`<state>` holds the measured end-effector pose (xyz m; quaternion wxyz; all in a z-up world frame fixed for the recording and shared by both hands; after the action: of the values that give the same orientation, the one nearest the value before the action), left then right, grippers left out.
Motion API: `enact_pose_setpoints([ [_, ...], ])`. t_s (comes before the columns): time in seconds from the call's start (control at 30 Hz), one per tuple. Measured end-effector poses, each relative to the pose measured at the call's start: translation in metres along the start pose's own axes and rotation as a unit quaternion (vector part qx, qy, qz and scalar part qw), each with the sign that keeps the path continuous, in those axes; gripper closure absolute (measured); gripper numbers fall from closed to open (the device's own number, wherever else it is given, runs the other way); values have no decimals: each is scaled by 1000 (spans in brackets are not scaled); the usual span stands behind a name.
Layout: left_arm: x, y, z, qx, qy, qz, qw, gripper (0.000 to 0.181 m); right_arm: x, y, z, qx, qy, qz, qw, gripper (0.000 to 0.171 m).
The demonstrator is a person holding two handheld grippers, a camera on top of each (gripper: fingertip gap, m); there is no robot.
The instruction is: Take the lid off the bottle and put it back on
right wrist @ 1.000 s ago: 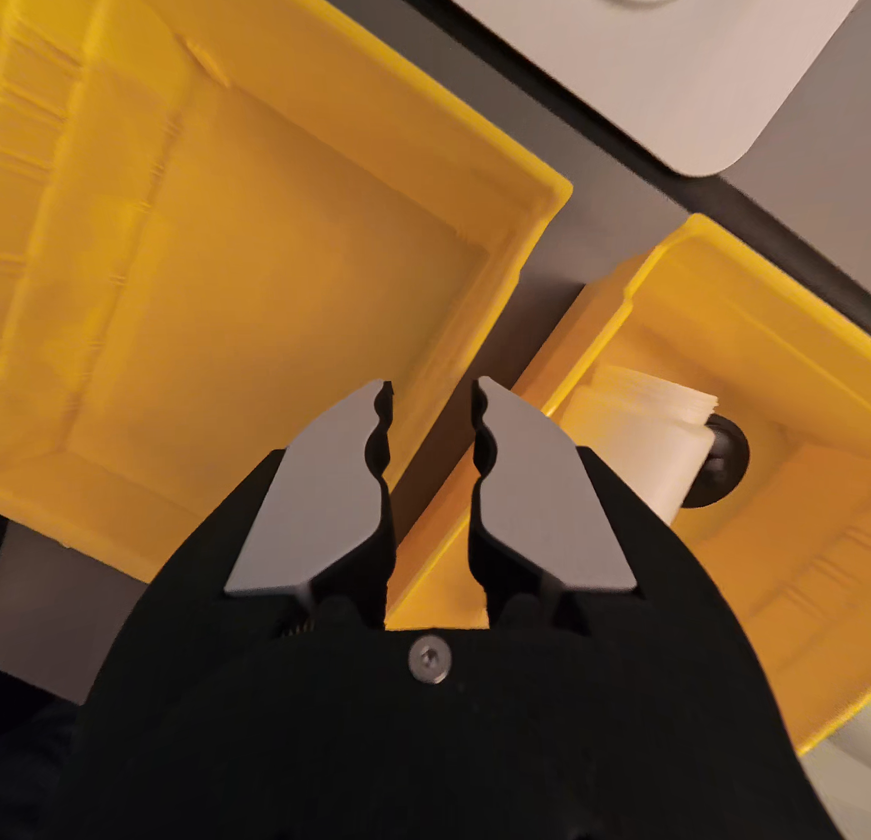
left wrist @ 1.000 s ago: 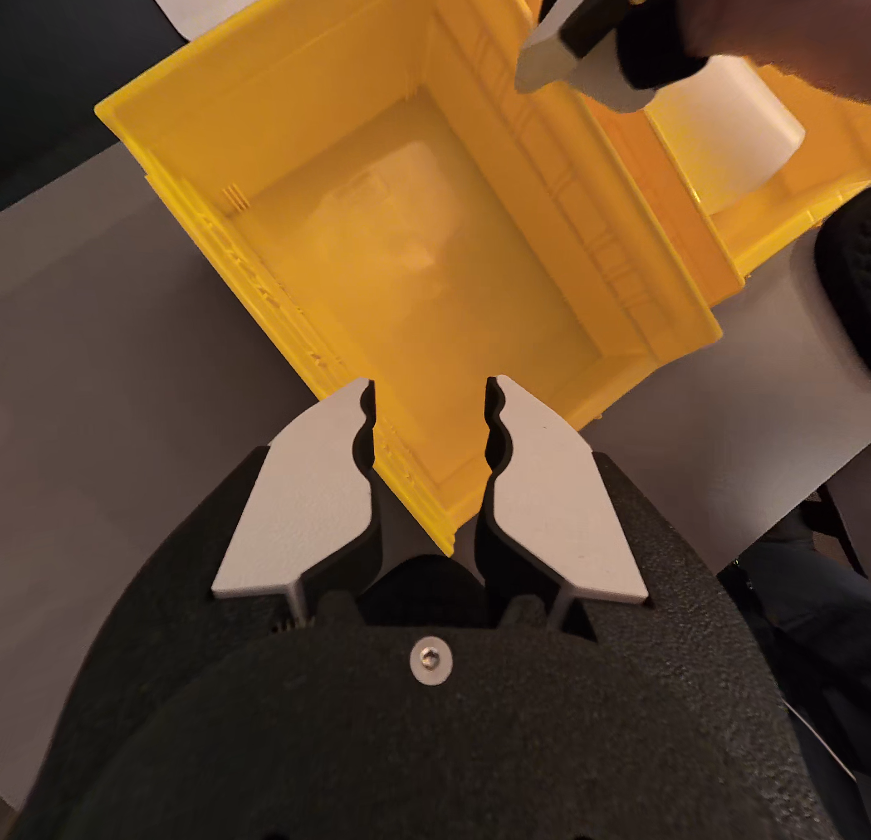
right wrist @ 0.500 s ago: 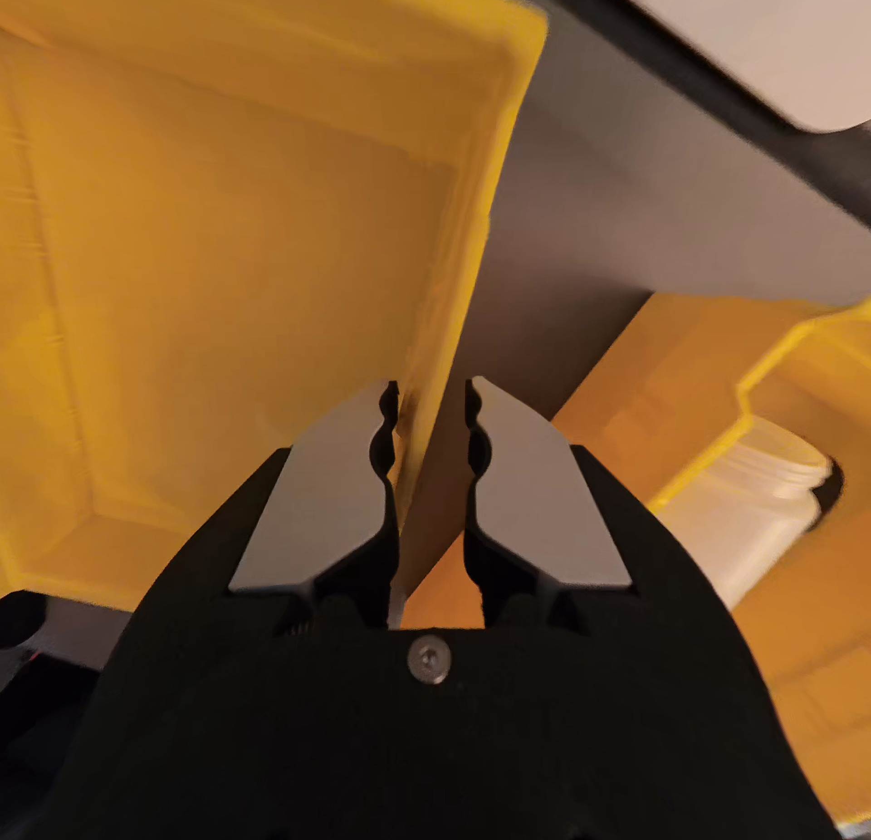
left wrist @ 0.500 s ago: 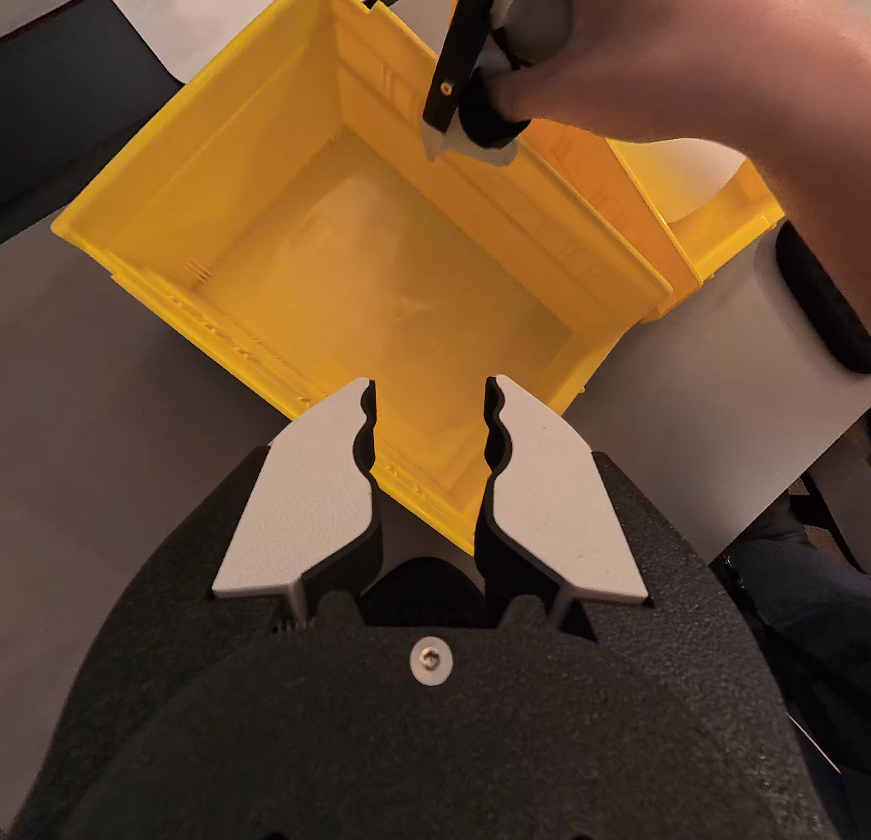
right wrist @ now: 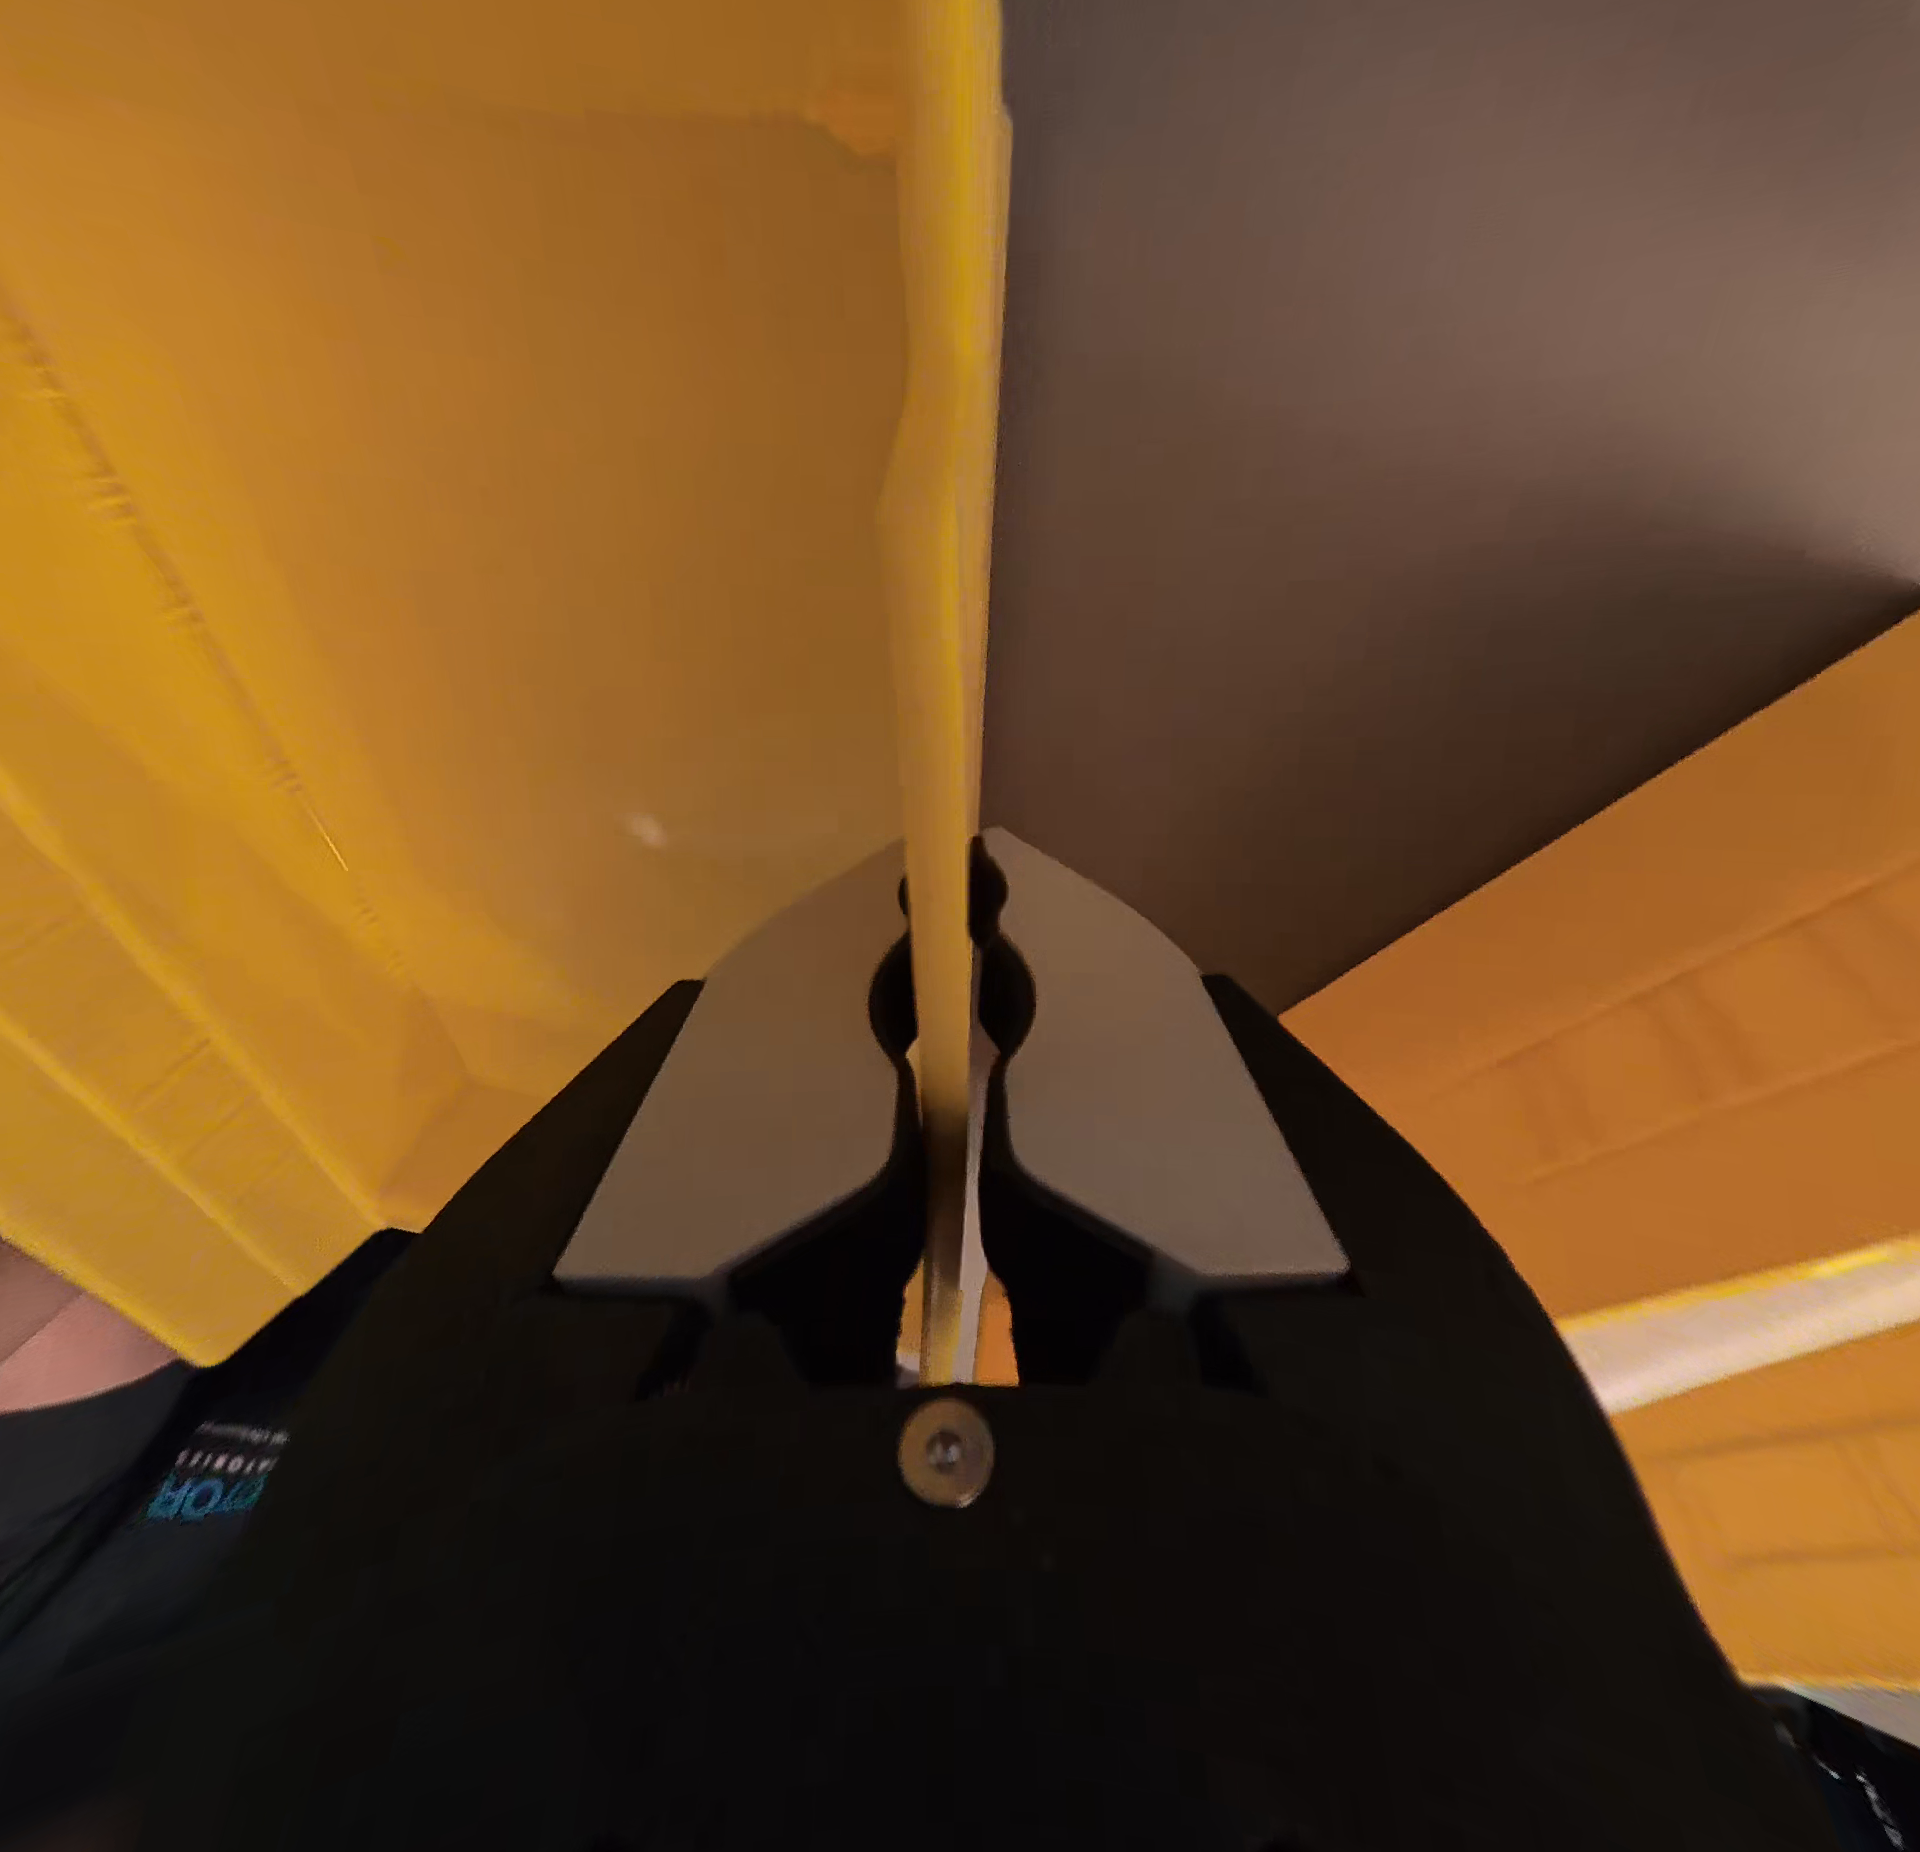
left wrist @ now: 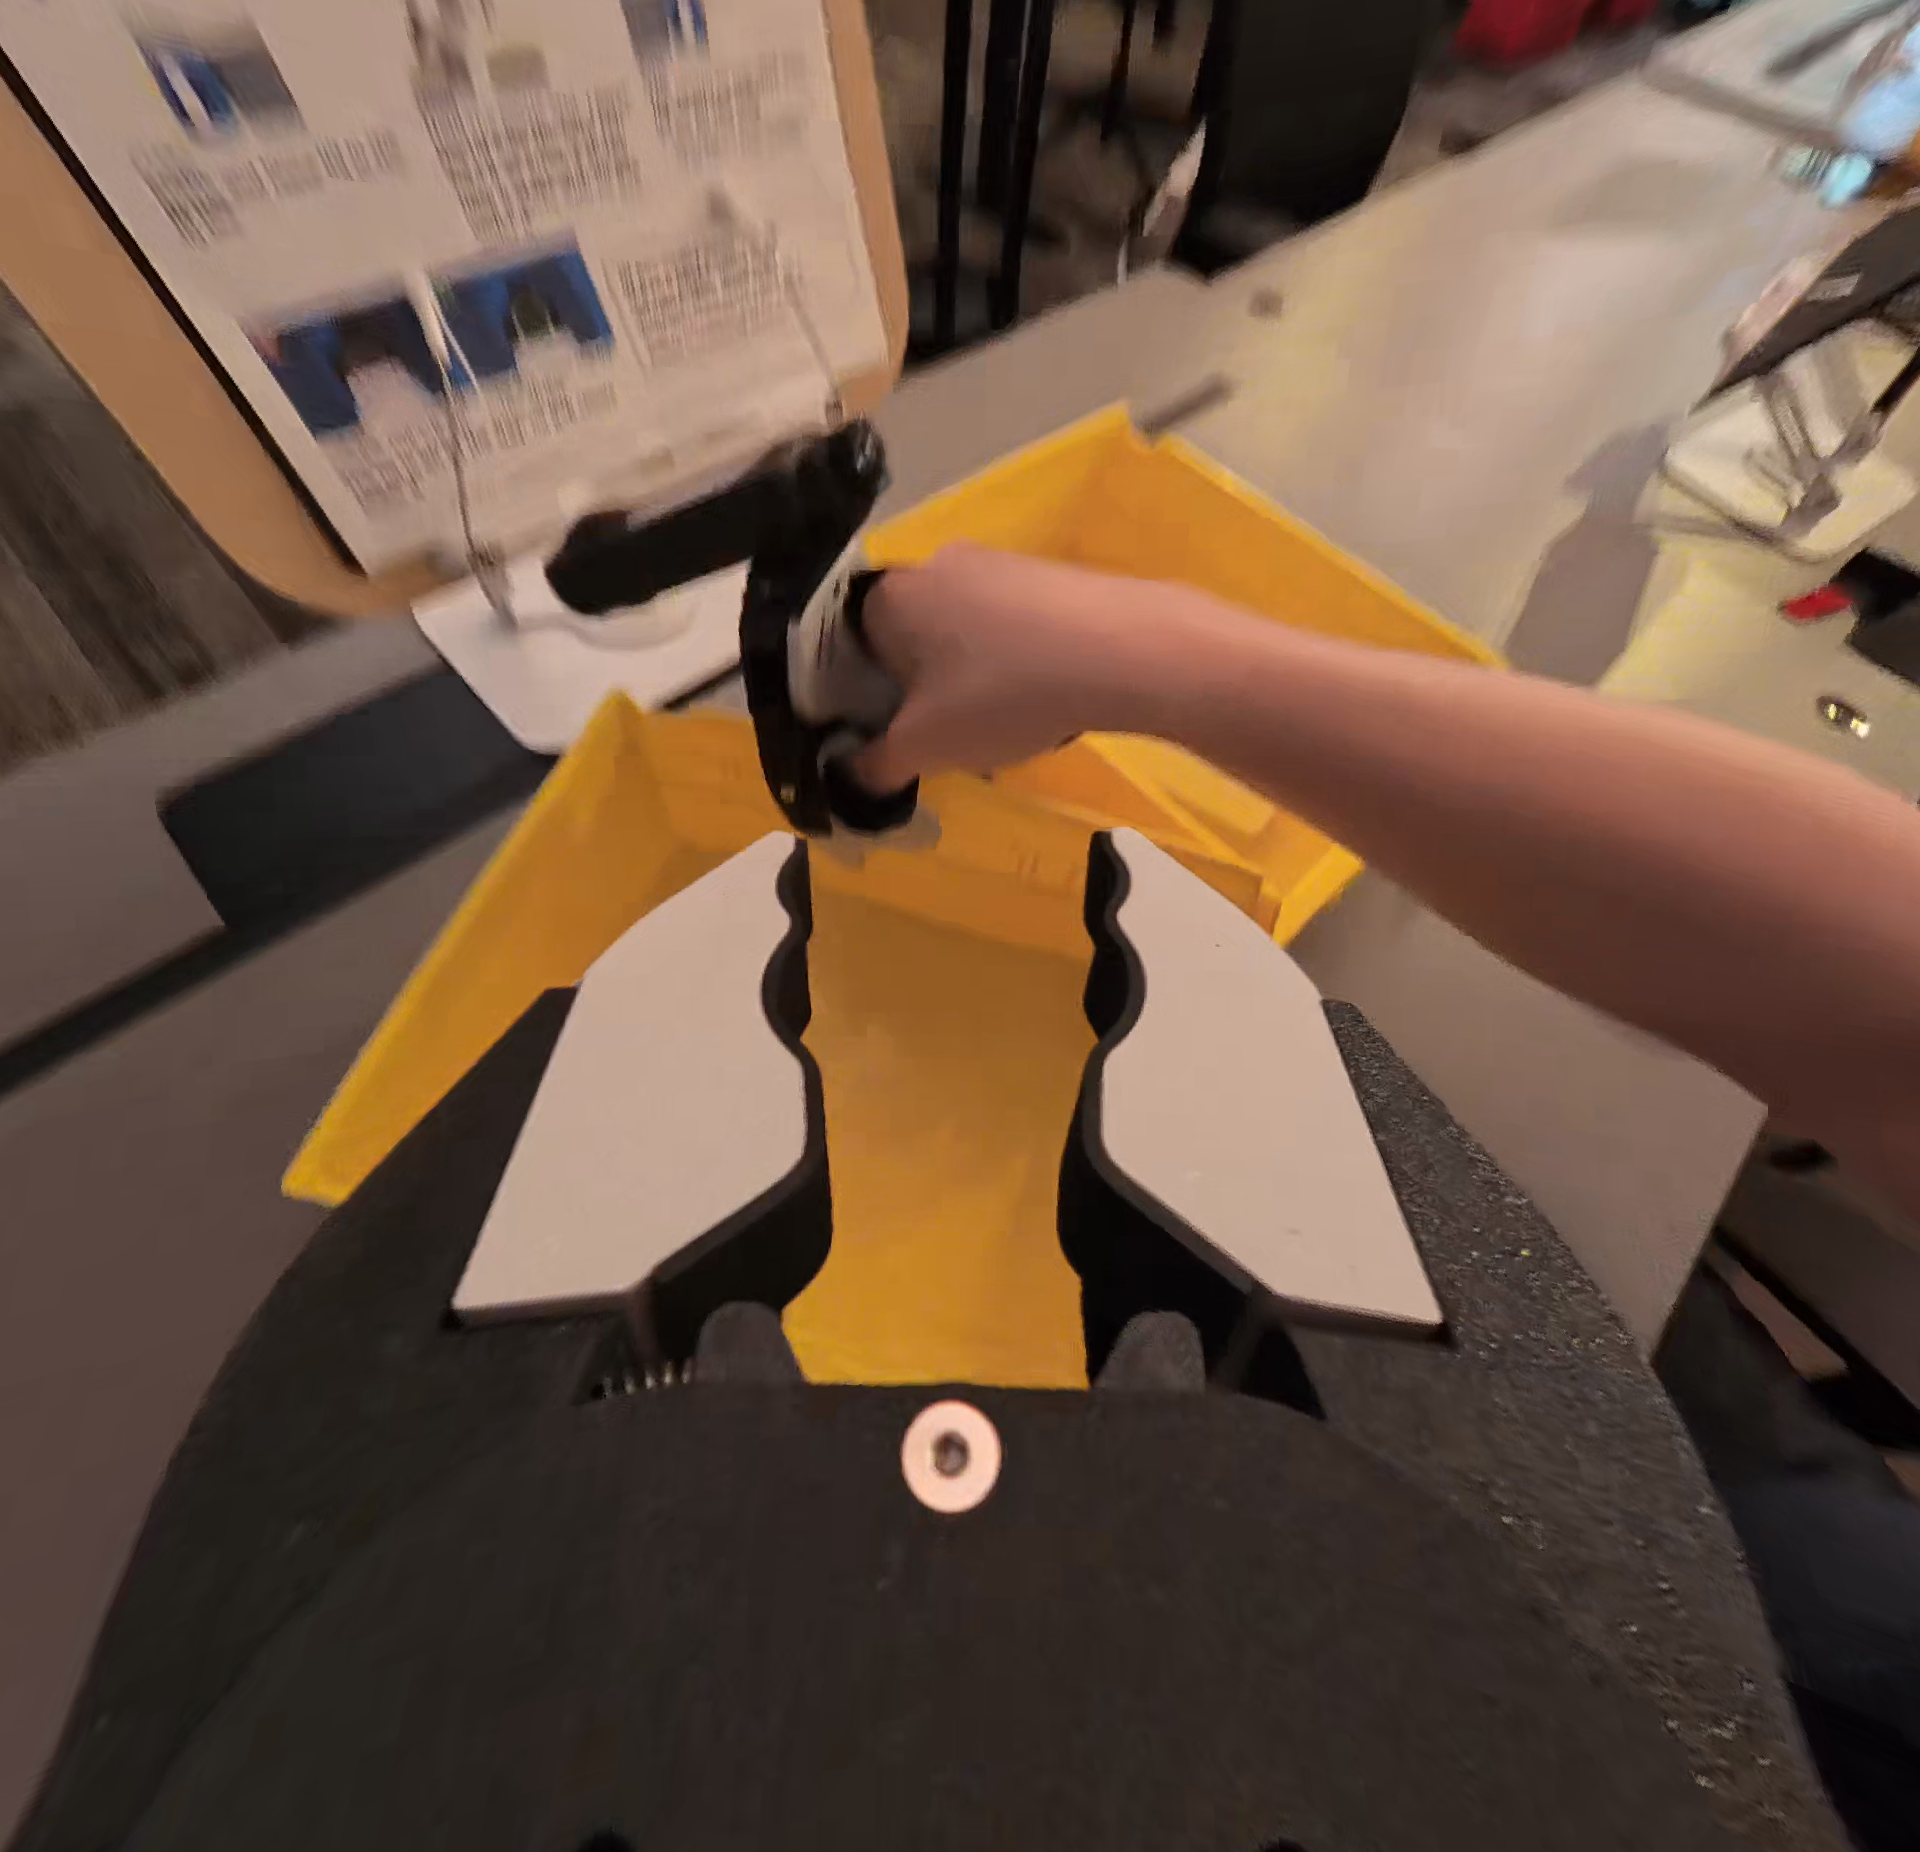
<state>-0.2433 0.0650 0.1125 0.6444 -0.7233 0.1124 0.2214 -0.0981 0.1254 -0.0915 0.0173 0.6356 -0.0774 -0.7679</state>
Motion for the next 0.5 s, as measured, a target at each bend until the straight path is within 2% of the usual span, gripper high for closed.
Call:
enact_pose_setpoints([
  [0.13,-36,-22,-12,17,-35,-119,992,128,-40,3,10,-12,4,-3,1000,165],
  [0.27,-68,-37,-26,26,-27,-209,977,123,-100,20,-4,-2,12,-32,999,165],
  [0.37,-86,-42,-31,35,-36,-254,966,123,-146,46,-39,30,17,-61,998,165],
  [0.5,-84,-40,-27,45,-59,-242,967,123,-195,103,-110,104,17,-90,990,165],
])
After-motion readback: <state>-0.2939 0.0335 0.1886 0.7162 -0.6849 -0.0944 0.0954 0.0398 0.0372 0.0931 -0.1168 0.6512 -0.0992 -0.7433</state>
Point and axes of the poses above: each gripper's, where its closed fingertips meet, x out along the fingers, y out of its underside, z = x × y across the jaws, the point moved 3 cm from there along -x, back along the fingers, and after that the axes turned 1 degree about z, right-handed, at the moved point
